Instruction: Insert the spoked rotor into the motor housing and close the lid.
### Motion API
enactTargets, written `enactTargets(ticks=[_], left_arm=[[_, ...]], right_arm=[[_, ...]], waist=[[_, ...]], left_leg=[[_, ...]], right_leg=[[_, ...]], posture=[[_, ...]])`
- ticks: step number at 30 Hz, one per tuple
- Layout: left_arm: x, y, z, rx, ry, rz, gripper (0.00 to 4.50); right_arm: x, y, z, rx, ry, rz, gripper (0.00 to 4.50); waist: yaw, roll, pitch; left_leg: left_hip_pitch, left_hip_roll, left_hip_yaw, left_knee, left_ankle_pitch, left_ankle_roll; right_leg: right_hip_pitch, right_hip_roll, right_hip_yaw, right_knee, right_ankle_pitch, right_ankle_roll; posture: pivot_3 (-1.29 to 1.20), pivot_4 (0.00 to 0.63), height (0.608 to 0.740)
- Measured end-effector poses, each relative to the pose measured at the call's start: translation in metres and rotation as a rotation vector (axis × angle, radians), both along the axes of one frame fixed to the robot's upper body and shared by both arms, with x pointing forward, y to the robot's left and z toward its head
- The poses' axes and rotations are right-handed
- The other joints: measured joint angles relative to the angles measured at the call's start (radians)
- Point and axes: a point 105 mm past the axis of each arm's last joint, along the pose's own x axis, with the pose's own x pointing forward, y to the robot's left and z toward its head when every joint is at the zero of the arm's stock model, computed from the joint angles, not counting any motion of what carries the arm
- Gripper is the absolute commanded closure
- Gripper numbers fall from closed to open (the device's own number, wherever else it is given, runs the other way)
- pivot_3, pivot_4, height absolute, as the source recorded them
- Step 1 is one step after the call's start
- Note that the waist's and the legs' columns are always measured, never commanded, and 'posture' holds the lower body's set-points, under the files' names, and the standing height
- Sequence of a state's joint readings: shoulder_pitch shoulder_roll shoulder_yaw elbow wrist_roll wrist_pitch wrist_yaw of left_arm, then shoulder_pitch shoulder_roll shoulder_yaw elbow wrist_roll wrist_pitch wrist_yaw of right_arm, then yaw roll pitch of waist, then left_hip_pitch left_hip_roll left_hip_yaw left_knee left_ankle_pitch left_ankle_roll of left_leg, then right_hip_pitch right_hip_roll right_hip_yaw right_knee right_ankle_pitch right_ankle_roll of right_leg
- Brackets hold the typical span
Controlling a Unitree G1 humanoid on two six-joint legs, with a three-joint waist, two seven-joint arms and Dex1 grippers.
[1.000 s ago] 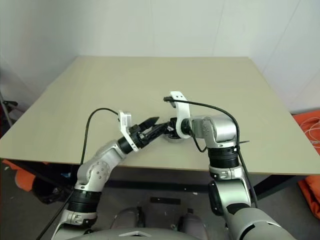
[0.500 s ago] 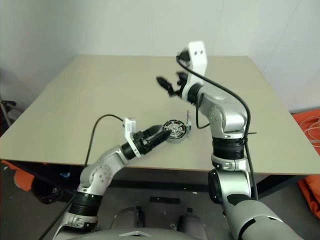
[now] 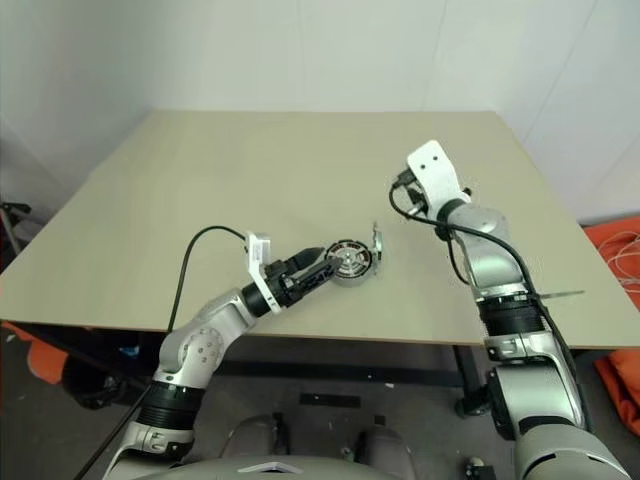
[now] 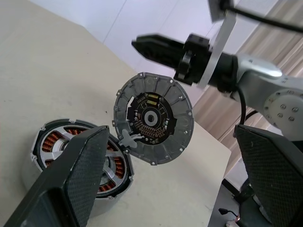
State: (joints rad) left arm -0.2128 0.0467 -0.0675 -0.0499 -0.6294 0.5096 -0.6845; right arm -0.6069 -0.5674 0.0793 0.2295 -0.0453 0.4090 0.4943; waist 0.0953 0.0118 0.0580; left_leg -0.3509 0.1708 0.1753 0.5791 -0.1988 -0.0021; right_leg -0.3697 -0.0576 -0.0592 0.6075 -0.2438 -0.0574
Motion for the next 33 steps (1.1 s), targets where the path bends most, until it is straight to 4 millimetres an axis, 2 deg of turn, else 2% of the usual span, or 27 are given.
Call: enactTargets(ticks=[5, 10, 17, 23, 26, 29, 33], left_arm=[[-0.003, 0.016, -0.002, 0.028, -0.008, 0.036, 0.0], [-0.016, 0.031, -0.015, 0.088, 0.019, 0.047, 0.0], [-0.021, 0.035, -0.017, 0.119, 0.019, 0.035, 0.0], [-0.023, 0.034, -0.019, 0.125, 0.027, 0.027, 0.0], [-0.023, 0.034, -0.02, 0.127, 0.032, 0.025, 0.56], [-0.023, 0.034, -0.021, 0.129, 0.036, 0.025, 1.46], [-0.023, 0.035, -0.021, 0.131, 0.037, 0.027, 1.46]], right_arm=[[-0.02, -0.012, -0.024, -0.03, 0.103, 0.077, 4.48], [-0.059, 0.006, -0.046, 0.101, 0.239, 0.271, 4.48], [-0.067, 0.032, -0.031, 0.24, 0.197, 0.346, 4.48], [-0.068, 0.054, -0.03, 0.33, 0.182, 0.356, 4.48], [-0.068, 0.063, -0.032, 0.356, 0.188, 0.361, 4.5], [-0.069, 0.07, -0.034, 0.365, 0.198, 0.368, 4.5], [-0.068, 0.074, -0.033, 0.369, 0.195, 0.375, 4.5]], waist=[[0.001, 0.0, 0.0], [0.0, 0.0, 0.0], [0.001, 0.0, 0.0], [0.001, 0.0, 0.0], [0.0, 0.0, 0.0], [0.0, 0.0, 0.0], [0.0, 0.0, 0.0]], left_leg=[[0.0, 0.0, 0.0, 0.001, -0.002, 0.004], [0.0, 0.0, 0.0, 0.002, -0.004, 0.007], [0.004, 0.001, 0.0, 0.003, -0.003, 0.006], [0.002, 0.001, 0.0, 0.003, -0.003, 0.006], [0.002, 0.001, 0.0, 0.002, -0.003, 0.006], [0.002, 0.0, 0.0, 0.002, -0.003, 0.006], [0.002, 0.001, 0.0, 0.002, -0.003, 0.006]], right_leg=[[0.001, 0.0, 0.0, 0.0, 0.0, 0.0], [0.001, 0.0, 0.0, 0.0, 0.0, 0.0], [0.004, 0.0, 0.0, 0.0, -0.002, 0.004], [0.002, 0.0, 0.0, 0.0, 0.0, 0.0], [0.002, 0.0, 0.0, 0.0, 0.0, 0.0], [0.002, 0.0, 0.0, 0.0, 0.0, 0.0], [0.002, 0.0, 0.0, 0.0, 0.0, 0.0]], posture=[[0.0, 0.0, 0.74], [0.0, 0.0, 0.74], [0.0, 0.0, 0.74], [0.0, 0.0, 0.74], [0.0, 0.0, 0.74], [0.0, 0.0, 0.74], [0.0, 0.0, 0.74]])
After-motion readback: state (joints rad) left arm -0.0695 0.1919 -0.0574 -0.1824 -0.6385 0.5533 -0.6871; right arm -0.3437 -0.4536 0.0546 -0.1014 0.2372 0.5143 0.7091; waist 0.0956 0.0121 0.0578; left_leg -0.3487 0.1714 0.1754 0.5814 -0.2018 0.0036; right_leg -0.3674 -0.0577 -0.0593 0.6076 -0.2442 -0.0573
